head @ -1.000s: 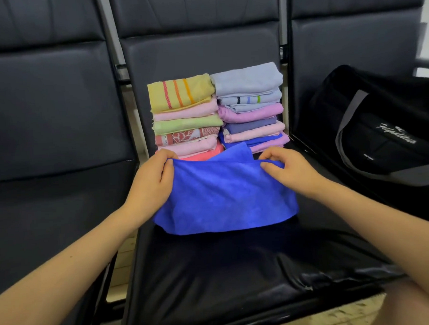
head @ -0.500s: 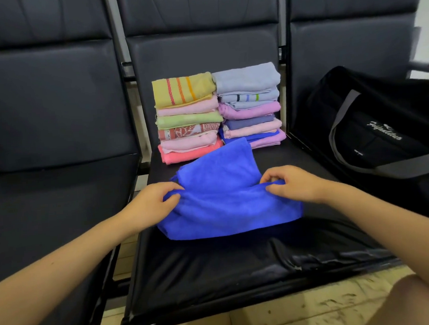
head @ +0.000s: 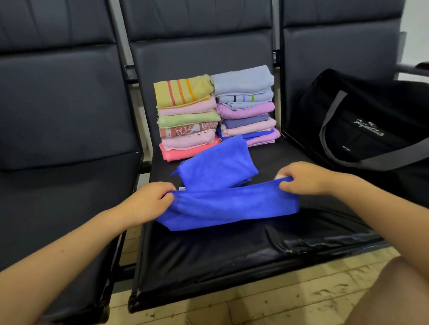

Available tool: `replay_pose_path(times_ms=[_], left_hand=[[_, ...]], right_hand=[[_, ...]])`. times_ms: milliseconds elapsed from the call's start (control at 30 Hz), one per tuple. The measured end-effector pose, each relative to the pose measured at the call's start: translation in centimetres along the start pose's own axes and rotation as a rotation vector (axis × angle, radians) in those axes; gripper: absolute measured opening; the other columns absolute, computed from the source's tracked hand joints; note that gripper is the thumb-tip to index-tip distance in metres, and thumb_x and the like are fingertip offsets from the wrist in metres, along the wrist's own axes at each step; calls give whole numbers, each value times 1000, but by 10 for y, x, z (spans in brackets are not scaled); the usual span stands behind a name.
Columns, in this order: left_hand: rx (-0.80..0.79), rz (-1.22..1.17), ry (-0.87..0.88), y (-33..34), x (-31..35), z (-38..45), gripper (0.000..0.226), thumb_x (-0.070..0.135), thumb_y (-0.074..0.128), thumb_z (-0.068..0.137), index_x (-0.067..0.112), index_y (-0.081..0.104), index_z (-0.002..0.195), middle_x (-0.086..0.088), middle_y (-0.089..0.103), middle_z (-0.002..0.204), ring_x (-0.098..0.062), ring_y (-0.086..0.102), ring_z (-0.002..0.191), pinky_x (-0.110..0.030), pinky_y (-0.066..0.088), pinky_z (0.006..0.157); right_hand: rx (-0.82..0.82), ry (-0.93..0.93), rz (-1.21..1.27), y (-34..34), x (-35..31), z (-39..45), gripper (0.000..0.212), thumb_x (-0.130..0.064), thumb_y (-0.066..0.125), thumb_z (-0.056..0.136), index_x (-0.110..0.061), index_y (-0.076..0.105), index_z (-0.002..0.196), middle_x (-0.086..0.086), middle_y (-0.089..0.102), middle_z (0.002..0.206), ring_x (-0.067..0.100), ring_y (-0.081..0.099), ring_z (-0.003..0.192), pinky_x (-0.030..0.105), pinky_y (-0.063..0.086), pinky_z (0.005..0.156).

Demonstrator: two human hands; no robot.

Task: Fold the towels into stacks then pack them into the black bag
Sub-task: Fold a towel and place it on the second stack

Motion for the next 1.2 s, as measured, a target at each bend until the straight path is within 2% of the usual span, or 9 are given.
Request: replay_pose_path(times_ms=[133, 233, 300, 367, 467, 667, 867, 1033, 1200], left_hand=[[80, -121, -59, -10, 5, -8, 25, 8, 39, 95, 7, 49, 72, -3, 48, 68, -17, 43, 66, -33, 33, 64], [240, -664, -158, -21, 29, -16, 30, 7, 38, 96, 12, 53, 70, -5, 57, 73, -19, 52, 74, -30, 36, 68], [239, -1126, -238, -27, 46, -23, 25, 15, 42, 95, 14, 63, 80, -2, 70, 75, -15, 65, 71, -28, 44, 66], [125, -1266, -263, -32, 55, -26, 21, 22, 46, 93, 16, 65, 87, 2, 72, 75, -11, 68, 64, -27, 47, 63], [-16, -1123, -329, -25, 56, -23, 19, 21, 50, 92, 16, 67, 83, -1, 70, 77, -12, 65, 60, -24, 47, 59], [-107, -466, -416, 25, 24, 2, 21, 8, 42, 93, 11, 57, 79, -6, 54, 69, -18, 53, 56, -20, 44, 40], [74, 151, -239, 46, 5, 17, 6, 20, 47, 89, 17, 52, 89, -4, 60, 87, -22, 57, 71, -32, 46, 62], [286, 162, 81, 56, 34, 8, 6, 14, 50, 84, 17, 46, 86, 4, 47, 85, -20, 47, 79, -36, 39, 62], [56, 211, 330, 89, 57, -5, 35, 42, 38, 86, 23, 57, 109, 6, 50, 100, -16, 47, 98, -32, 43, 79]], right_hand=[[190, 16, 361, -8, 8, -16, 25, -36, 46, 67, -12, 49, 61, 2, 49, 65, 26, 47, 67, 33, 36, 67], [335, -4, 846, -19, 4, -25, 41, -24, 50, 71, 9, 63, 90, 7, 56, 76, 12, 51, 70, 25, 40, 63], [336, -29, 1217, -29, 1, -32, 30, -12, 47, 84, 3, 65, 102, 4, 68, 81, 11, 61, 73, 20, 48, 60], [299, -49, 1413, -40, 0, -39, 29, -10, 40, 91, -10, 66, 103, 1, 72, 83, 11, 67, 73, 20, 51, 60], [319, 91, 1425, -42, 4, -38, 27, -14, 43, 89, -16, 70, 89, 3, 71, 78, 15, 67, 68, 18, 51, 59], [244, 429, 807, 2, 29, -21, 25, -4, 56, 85, -13, 50, 63, 7, 38, 59, 18, 37, 51, 18, 27, 43], [138, 446, 349, 31, 43, -3, 7, -18, 60, 89, -11, 61, 88, 8, 58, 82, 21, 54, 68, 27, 45, 49], [13, 572, 451, 25, 40, -14, 35, -36, 71, 83, -8, 56, 97, 4, 55, 79, 18, 55, 65, 25, 46, 51], [-166, 583, 604, 28, 48, -29, 26, -22, 75, 80, -4, 64, 95, 7, 61, 77, 20, 58, 67, 24, 45, 58]])
Point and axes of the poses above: each hand's wrist, its own z-axis towards the middle knuckle, its own y-axis out of the palm, x = y × z, the point moved 1 cm from there along z, towards the middle knuckle
